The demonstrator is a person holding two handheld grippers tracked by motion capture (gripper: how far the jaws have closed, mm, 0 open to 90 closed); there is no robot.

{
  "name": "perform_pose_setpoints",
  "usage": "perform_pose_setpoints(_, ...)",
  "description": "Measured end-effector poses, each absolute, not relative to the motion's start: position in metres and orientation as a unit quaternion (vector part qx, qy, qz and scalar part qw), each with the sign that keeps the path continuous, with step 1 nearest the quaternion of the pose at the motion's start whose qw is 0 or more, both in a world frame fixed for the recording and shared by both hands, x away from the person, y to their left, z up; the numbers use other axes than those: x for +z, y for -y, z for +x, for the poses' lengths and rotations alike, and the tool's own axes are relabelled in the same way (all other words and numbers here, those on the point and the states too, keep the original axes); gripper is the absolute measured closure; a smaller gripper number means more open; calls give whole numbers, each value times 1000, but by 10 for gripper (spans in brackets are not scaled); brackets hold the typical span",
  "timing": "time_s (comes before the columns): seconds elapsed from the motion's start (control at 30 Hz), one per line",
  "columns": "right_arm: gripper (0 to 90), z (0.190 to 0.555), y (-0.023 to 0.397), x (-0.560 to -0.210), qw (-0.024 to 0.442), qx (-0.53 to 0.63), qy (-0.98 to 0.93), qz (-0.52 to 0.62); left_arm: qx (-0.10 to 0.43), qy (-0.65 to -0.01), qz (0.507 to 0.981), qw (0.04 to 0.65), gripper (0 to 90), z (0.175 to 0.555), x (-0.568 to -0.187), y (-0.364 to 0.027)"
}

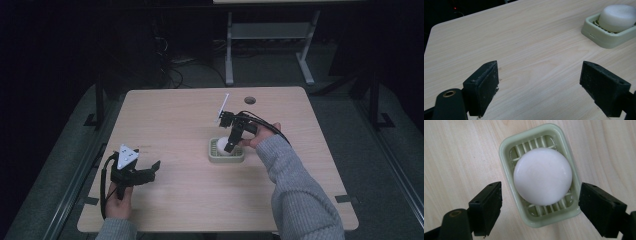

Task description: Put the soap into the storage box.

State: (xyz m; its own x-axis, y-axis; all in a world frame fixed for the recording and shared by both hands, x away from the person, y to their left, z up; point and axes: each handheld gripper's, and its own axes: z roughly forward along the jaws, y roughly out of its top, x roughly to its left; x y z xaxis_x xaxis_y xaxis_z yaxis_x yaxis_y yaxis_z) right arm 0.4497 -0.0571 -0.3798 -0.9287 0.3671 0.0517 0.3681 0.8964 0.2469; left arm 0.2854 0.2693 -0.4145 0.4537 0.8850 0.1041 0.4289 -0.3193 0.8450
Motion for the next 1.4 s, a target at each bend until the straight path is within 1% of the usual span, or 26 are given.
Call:
perform_pose_setpoints(0.63, 184, 438, 77, -367, 0, -147, 968, -203, 292, -432, 757, 394, 152, 285, -415, -268)
perform_pose_setpoints(1.4, 188, 422, 100, -370, 8, -154, 965, -213, 292, -431, 758, 392, 152, 285, -415, -268)
